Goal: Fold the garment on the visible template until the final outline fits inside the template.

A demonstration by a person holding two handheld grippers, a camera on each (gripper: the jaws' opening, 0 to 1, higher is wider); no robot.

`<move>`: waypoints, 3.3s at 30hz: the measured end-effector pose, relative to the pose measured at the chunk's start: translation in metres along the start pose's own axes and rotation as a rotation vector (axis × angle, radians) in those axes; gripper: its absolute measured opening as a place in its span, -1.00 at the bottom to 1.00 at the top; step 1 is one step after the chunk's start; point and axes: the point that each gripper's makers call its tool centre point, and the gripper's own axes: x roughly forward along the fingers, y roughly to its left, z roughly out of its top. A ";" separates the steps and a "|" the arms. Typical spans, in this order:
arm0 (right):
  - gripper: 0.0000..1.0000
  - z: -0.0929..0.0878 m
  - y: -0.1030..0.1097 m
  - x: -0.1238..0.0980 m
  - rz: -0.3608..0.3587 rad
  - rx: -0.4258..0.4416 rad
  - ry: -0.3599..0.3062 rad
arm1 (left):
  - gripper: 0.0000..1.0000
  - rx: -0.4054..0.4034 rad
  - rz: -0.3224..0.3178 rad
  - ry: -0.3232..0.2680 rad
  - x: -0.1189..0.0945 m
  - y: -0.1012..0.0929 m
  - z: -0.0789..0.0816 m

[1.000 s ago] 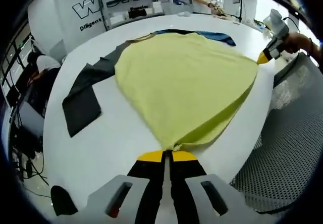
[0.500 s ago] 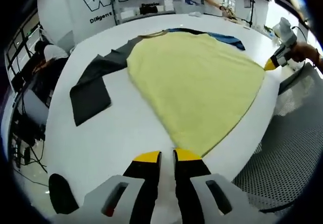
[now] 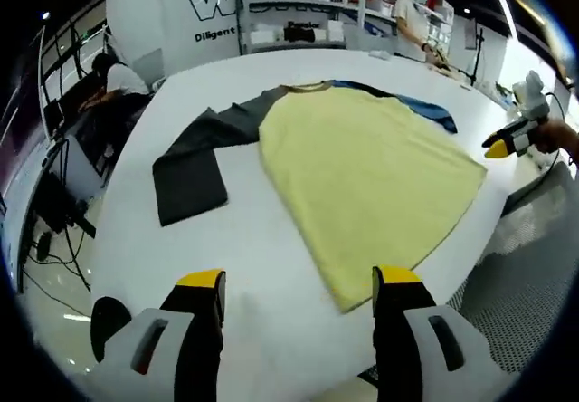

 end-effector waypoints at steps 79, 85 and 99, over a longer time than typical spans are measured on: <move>-1.00 0.056 -0.133 0.044 -0.201 -0.069 -0.130 | 0.97 -0.079 0.022 -0.070 -0.013 -0.009 0.026; -1.00 0.059 -0.137 0.038 -0.222 -0.060 -0.142 | 0.98 -0.078 0.021 -0.071 -0.016 -0.011 0.026; -1.00 0.096 -0.168 0.019 -0.289 -0.024 -0.189 | 0.98 -0.068 0.004 -0.069 -0.011 -0.020 0.032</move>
